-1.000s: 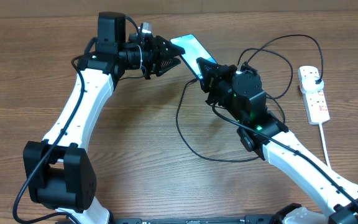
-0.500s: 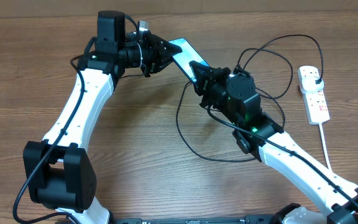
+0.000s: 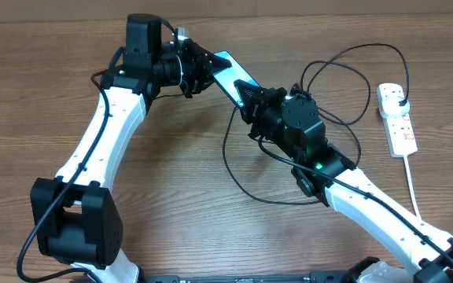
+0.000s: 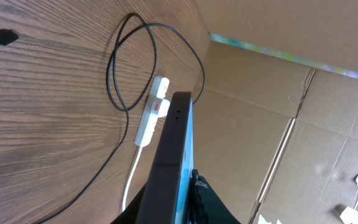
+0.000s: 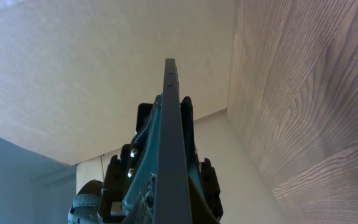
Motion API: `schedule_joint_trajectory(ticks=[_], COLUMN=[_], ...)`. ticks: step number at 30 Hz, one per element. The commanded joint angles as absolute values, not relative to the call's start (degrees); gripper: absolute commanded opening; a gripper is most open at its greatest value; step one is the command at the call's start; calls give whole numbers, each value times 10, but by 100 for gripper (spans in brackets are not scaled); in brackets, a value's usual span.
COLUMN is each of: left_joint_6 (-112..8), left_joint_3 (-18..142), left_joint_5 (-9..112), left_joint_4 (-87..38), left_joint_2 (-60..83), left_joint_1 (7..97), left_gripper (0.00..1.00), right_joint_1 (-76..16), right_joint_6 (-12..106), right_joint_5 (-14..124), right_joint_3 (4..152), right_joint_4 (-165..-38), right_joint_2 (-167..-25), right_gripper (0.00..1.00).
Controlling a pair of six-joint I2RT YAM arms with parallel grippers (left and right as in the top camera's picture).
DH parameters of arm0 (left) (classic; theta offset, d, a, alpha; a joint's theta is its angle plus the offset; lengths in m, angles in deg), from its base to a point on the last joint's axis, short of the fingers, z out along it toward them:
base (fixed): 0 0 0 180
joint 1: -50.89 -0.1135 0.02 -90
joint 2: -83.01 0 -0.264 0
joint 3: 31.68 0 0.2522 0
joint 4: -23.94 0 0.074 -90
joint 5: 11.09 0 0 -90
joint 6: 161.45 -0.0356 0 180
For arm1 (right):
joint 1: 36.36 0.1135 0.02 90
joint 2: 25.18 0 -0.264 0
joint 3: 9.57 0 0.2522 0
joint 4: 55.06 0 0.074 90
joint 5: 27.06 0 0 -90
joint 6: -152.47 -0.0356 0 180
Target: Plug charger to phone and switch on socket
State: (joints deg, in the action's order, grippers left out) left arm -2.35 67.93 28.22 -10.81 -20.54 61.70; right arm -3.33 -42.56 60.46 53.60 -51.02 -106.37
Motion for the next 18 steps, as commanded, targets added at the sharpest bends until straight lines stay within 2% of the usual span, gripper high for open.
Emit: schedule_joint_trajectory(ticks=[1, 9, 12, 18], left_joint_6=[-20, -20, -20, -20], left_joint_3=[678, 678, 678, 678], left_joint_5=[285, 285, 286, 289], left_joint_4=[-105, -105, -105, -105], left_joint_2=[-208, -208, -208, -208], left_joint_1=[622, 622, 622, 622], left_gripper=[16, 14, 10, 4], right_joint_1=[-27, -27, -27, -27], right_joint_6=[-426, -426, -425, -425], right_joint_5=[603, 603, 603, 603], right_joint_3=[545, 545, 545, 545], right_joint_4=[-500, -500, -500, -500], right_joint_2=[-1063, -1063, -1063, -1063], right_gripper=[4, 4, 4, 15])
